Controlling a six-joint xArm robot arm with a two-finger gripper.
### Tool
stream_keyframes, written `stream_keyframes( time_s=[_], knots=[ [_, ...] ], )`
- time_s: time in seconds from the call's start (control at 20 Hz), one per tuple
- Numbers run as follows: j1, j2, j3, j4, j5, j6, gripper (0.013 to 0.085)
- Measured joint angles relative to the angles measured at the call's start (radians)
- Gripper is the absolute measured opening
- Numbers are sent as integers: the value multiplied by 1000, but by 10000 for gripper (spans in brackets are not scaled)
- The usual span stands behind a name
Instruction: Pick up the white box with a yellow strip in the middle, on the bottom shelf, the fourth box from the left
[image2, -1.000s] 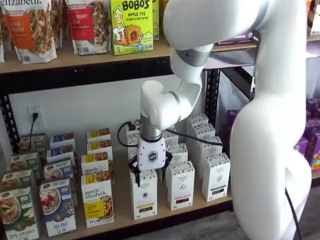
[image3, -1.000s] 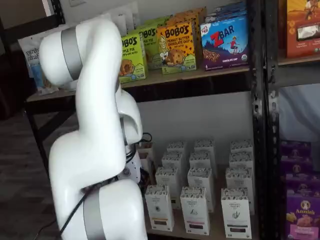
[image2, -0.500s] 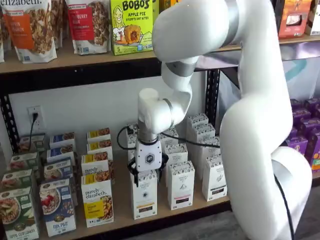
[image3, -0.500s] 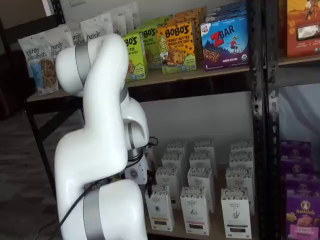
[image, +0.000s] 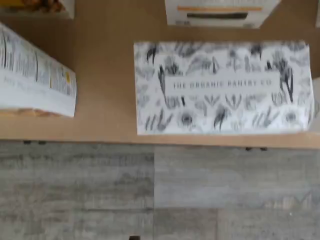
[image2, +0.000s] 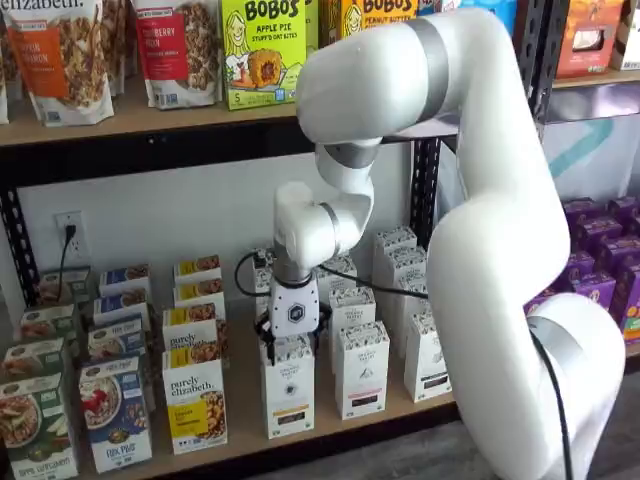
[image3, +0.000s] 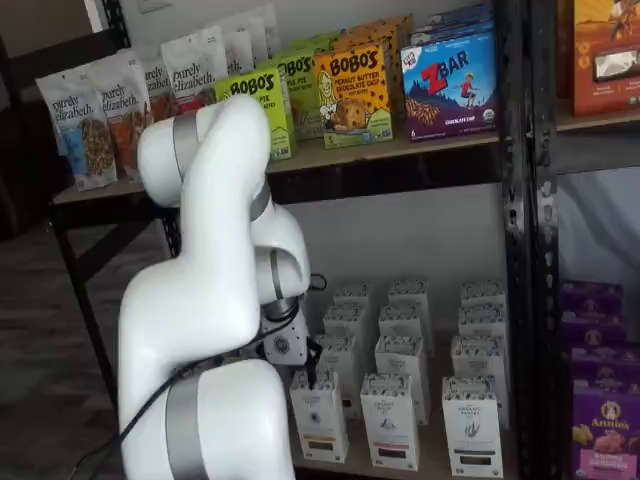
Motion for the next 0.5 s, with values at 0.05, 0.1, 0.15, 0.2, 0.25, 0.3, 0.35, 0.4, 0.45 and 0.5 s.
stream_keyframes(
  time_s=[0.05,0.1,0.15,0.2,0.25,0.3,0.35,0.4,0.45,0.5],
  knots=[
    [-6,17,-24,-3,5,-3,850],
    [-10,29,-40,-3,9,-8,850],
    [-14,35,-51,0,10,-14,850],
    [-21,47,-70,1,17,-21,850],
    [-24,53,-79,-1,21,-22,850],
    [-27,59,-90,1,22,-28,850],
    [-33,69,-105,6,24,-38,850],
    [-37,77,-118,13,25,-48,850],
    [-41,85,-132,16,29,-54,850],
    [-45,96,-149,19,35,-61,850]
  ],
)
